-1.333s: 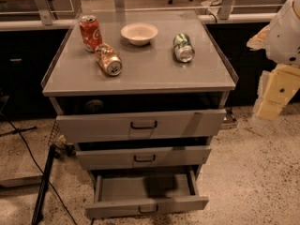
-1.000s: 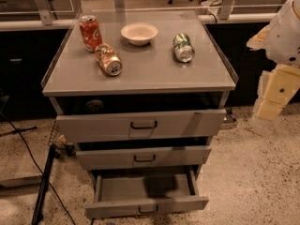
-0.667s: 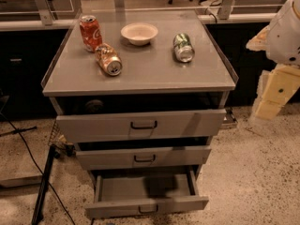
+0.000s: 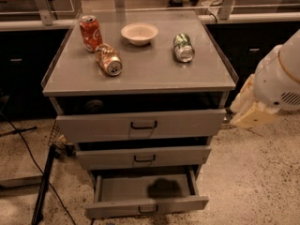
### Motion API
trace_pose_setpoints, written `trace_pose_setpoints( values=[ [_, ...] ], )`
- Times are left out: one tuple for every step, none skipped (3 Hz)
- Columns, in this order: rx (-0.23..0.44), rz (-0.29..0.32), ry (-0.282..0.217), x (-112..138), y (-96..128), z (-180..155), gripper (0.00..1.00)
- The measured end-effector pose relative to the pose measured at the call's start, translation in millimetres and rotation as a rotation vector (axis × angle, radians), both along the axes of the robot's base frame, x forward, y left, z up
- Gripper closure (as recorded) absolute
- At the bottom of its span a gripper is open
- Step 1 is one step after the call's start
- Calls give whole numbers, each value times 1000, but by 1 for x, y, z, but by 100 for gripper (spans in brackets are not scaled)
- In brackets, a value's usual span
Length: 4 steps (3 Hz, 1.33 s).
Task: Close bottom drawer
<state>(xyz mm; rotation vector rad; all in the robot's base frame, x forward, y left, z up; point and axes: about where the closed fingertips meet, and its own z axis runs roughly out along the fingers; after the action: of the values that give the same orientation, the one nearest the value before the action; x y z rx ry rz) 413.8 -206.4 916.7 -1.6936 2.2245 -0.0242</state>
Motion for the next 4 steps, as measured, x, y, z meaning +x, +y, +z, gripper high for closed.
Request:
trace_pose_setpoints(
  values=[
    [74, -34, 77, -22, 3, -85, 94],
    [106, -61, 168, -40, 4, -154, 100],
    [104, -62, 179, -44, 4, -161, 100],
    [96, -54, 167, -45, 1, -179, 100]
  ],
)
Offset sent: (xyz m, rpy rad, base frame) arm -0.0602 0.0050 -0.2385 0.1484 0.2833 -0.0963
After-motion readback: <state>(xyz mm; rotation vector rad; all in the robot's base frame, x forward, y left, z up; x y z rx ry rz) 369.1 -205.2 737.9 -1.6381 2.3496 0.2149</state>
